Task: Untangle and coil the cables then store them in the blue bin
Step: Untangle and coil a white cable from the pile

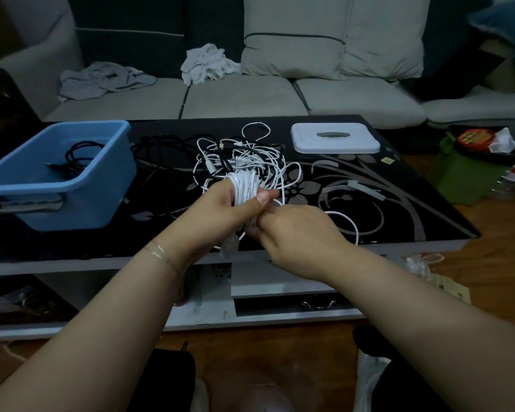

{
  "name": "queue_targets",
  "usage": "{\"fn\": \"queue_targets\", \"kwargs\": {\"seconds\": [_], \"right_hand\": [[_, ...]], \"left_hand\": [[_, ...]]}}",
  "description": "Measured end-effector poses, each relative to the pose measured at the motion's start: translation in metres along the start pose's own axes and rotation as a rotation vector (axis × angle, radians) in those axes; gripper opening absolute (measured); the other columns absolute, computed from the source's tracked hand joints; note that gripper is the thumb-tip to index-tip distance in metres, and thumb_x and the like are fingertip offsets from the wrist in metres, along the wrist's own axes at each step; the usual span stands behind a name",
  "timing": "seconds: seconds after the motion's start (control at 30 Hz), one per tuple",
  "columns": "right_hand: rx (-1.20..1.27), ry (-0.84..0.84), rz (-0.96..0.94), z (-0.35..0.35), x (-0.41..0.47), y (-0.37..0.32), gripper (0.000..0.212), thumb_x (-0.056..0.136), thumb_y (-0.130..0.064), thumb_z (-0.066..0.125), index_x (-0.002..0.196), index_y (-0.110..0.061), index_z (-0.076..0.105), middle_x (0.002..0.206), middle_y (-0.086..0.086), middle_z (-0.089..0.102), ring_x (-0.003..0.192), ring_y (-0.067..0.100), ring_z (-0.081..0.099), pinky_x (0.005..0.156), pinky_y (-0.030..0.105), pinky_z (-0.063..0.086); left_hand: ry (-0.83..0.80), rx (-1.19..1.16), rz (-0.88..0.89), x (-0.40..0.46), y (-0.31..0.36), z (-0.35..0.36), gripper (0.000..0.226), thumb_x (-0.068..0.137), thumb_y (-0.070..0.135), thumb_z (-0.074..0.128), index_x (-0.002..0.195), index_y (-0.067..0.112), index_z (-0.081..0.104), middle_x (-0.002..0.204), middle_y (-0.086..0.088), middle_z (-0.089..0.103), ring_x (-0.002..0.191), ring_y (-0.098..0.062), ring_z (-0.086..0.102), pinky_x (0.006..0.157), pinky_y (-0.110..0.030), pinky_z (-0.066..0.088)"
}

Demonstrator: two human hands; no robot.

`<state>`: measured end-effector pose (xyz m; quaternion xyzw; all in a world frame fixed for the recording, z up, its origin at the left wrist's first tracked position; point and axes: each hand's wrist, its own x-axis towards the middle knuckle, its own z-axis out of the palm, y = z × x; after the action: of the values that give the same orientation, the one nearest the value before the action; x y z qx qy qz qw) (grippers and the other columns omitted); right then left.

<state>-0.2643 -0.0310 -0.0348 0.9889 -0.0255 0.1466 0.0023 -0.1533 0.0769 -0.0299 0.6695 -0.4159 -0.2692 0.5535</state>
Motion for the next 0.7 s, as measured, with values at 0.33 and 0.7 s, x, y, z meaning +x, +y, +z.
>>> {"fn": "queue_targets", "kwargs": {"seconds": [0.33,0.7], "right_hand": [[0.612,-0.179,0.127,-0.011,0.008,0.008,0.022,0.092,-0.032,0.058,0.082,-0.013,0.062,0.083,0.000,0.065,0.082,0.019,0.060,0.077,0.035,0.048],[0.535,0.009,0.213,-0.018,0.008,0.034,0.033,0.077,-0.051,0.065,0.078,-0.022,0.050,0.074,-0.004,0.060,0.073,0.016,0.055,0.069,0.042,0.047]], "left_hand": [[0.134,0.418,0.003,0.006,-0.008,0.000,0.064,0.083,0.063,0.041,0.079,0.001,0.060,0.065,-0.005,0.064,0.060,-0.020,0.058,0.062,-0.040,0.050],[-0.119,0.001,-0.057,-0.003,0.010,0.014,0.059,0.088,0.057,0.032,0.060,0.010,0.053,0.049,-0.003,0.057,0.043,-0.014,0.052,0.052,-0.020,0.045]]}}
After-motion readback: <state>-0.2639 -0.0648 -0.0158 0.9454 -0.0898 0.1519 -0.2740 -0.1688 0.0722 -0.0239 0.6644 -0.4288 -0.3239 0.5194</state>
